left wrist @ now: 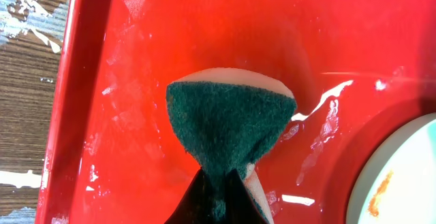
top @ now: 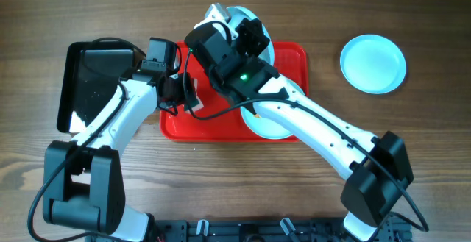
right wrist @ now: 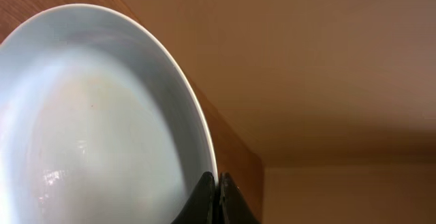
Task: Clean dirty plates on tray and stack at the side
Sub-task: 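Lift the scrubbed plate with the right gripper and carry it right, then lower the plate onto the cleaned plate and release it, then move the right gripper back to grasp the rim of the last plate, then scrub the last plate with the sponge in the left gripper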
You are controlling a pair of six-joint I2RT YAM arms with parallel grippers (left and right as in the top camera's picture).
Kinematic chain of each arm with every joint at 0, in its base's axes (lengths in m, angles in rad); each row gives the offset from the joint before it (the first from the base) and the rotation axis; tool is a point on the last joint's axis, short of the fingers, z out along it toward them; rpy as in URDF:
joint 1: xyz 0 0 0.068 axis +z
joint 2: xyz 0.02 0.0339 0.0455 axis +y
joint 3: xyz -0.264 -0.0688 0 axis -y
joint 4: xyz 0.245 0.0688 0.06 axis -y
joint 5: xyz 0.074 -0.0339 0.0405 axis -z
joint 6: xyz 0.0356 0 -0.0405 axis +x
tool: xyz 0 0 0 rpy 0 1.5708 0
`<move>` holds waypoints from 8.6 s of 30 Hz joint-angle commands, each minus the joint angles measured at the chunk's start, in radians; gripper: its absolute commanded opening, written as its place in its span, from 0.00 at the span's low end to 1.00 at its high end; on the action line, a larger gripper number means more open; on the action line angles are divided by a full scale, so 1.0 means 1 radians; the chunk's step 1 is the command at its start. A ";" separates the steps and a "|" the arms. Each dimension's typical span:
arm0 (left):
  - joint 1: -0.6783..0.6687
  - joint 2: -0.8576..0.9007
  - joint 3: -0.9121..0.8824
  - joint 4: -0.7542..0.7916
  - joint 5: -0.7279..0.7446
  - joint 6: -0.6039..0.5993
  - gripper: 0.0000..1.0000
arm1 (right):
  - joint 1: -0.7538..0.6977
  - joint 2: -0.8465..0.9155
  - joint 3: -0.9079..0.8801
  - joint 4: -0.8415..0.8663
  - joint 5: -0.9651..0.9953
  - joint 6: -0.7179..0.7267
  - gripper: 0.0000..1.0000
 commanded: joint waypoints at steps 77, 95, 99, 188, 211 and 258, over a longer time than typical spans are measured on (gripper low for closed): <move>-0.002 0.011 -0.008 0.031 0.016 -0.005 0.04 | -1.285 -0.114 -0.600 0.276 -1.198 0.960 0.32; -0.002 0.011 -0.008 0.053 0.016 -0.006 0.04 | -0.598 -0.179 -0.560 0.040 -1.155 0.512 0.65; -0.002 0.011 -0.008 0.053 0.016 -0.006 0.04 | -0.573 -0.031 -0.350 -0.159 -1.190 0.475 0.70; -0.147 0.177 0.014 0.151 -0.558 0.115 0.04 | -0.345 0.265 -0.156 -0.266 -1.300 0.904 0.04; -0.144 0.203 0.059 0.197 0.141 0.077 0.04 | -0.345 0.265 -0.156 -0.272 -1.301 0.908 0.04; -0.132 0.216 0.065 -0.086 -0.245 0.032 0.04 | -0.345 0.265 -0.156 -0.310 -1.250 0.957 0.04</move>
